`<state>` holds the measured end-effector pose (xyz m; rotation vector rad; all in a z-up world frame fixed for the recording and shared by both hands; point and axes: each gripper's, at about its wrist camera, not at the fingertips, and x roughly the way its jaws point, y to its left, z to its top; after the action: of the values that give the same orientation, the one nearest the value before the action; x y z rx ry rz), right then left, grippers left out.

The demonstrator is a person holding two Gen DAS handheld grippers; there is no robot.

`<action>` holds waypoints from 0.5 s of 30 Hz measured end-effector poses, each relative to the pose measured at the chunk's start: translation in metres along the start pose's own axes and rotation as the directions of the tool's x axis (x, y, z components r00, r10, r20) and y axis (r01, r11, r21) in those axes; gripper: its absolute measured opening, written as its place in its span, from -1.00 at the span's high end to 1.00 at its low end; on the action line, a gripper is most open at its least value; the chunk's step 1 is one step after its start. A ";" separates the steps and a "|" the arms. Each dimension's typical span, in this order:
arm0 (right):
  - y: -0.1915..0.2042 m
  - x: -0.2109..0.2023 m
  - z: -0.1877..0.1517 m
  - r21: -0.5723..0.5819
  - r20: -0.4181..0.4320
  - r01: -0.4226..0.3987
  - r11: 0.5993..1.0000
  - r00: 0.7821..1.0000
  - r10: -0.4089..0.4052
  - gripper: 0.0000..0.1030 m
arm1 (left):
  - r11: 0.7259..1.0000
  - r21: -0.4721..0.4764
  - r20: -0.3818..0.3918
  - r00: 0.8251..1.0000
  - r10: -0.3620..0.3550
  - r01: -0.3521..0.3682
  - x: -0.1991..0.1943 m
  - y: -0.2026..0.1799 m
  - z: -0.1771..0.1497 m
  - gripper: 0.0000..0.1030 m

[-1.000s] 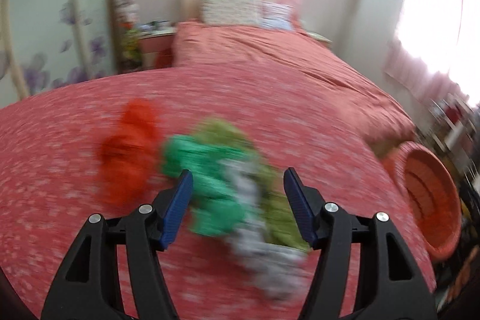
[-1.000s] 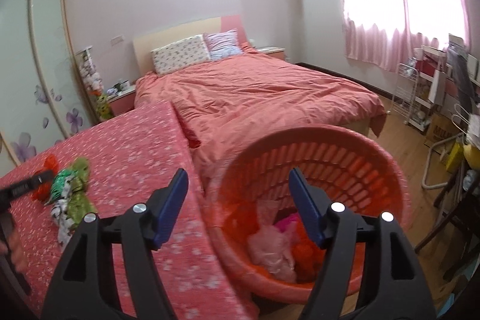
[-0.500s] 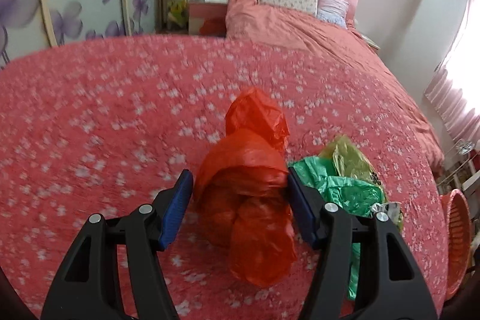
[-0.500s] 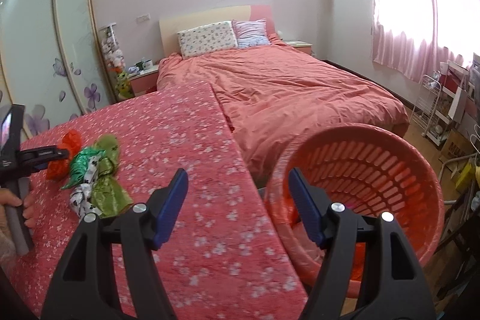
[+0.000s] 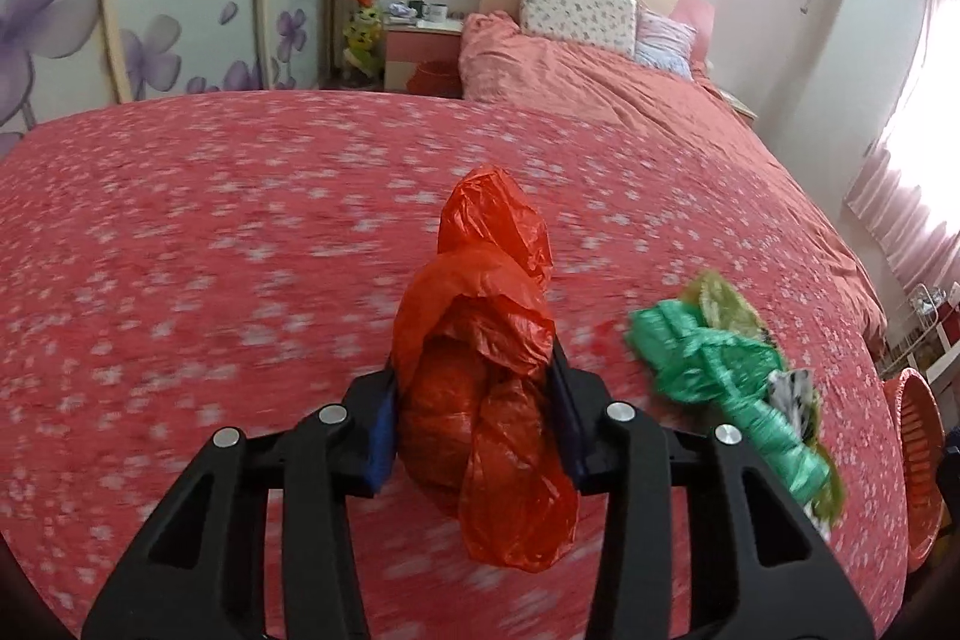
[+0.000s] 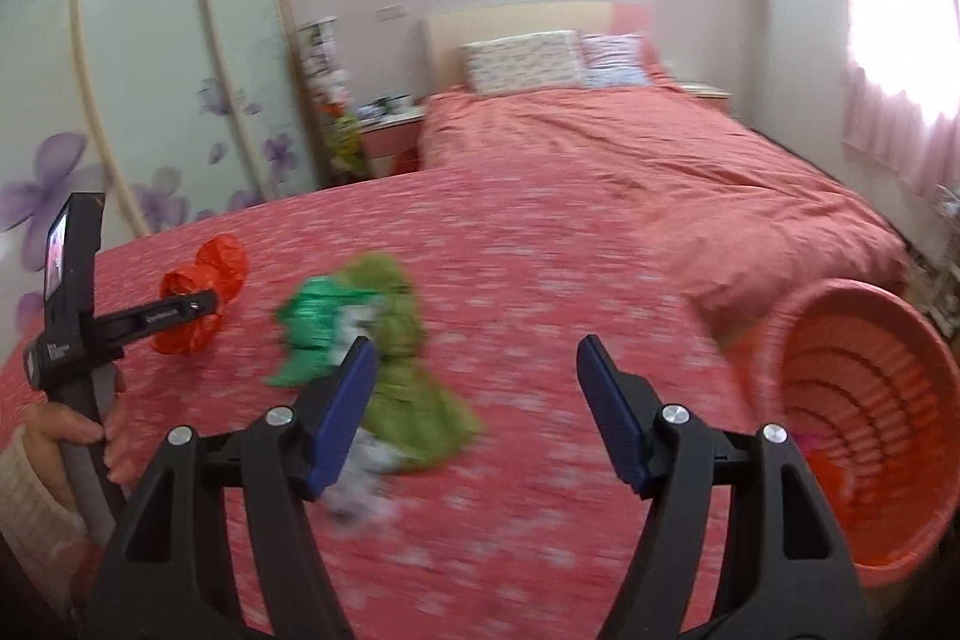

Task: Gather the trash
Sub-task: 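Grasp the red bag with the left tool while the right tool grasps the green bag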

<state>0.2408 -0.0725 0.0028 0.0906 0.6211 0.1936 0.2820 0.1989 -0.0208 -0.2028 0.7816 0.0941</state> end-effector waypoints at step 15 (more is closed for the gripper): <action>0.135 0.107 0.008 -0.229 -0.177 -0.056 0.972 0.984 0.015 0.32 | 0.997 -0.062 0.029 0.998 0.052 -0.050 -0.032 0.078 -0.011 0.16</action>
<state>0.3100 0.0811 -0.0321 -0.1441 0.7668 0.3101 0.2394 0.2721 -0.0174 -0.2388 0.7541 0.1687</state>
